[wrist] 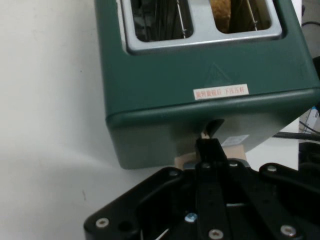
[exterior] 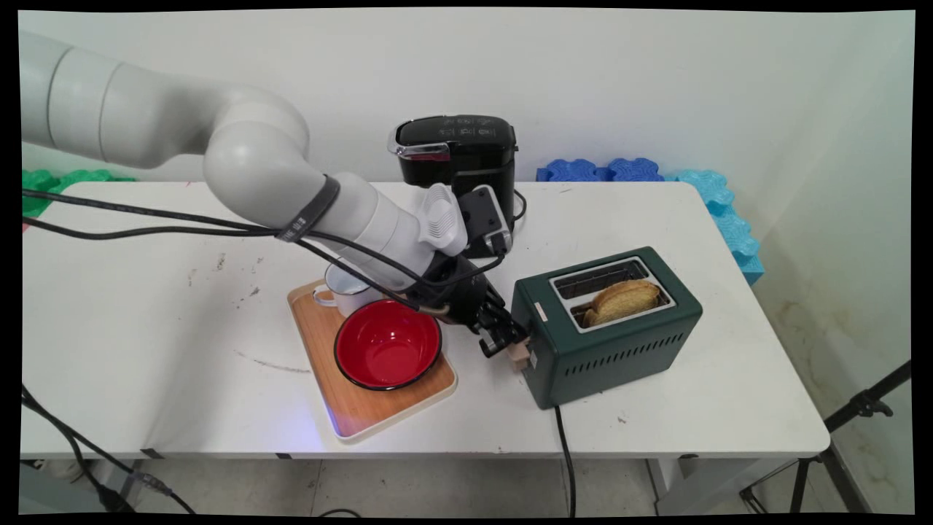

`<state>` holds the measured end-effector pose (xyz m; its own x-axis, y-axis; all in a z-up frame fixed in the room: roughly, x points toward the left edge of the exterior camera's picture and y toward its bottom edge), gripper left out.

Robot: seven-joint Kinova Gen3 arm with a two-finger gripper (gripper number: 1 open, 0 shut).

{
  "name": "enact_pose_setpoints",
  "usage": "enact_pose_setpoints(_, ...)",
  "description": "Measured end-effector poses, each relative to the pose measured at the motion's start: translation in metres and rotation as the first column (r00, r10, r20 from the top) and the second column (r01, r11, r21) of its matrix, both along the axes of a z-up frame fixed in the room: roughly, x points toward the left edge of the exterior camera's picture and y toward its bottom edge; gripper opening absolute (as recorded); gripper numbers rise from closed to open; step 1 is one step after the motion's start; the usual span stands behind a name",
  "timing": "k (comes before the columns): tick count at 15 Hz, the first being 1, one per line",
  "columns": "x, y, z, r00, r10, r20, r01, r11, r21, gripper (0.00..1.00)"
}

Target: Press the toaster switch

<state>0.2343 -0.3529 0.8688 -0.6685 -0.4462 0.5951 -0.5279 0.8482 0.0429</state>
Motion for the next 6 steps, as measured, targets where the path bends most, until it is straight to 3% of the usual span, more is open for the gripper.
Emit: enact_pose_setpoints(6, 0.0023, 0.0038, -0.0109, 1.0, 0.003, -0.006, -0.003, 1.0, 0.008, 0.0)
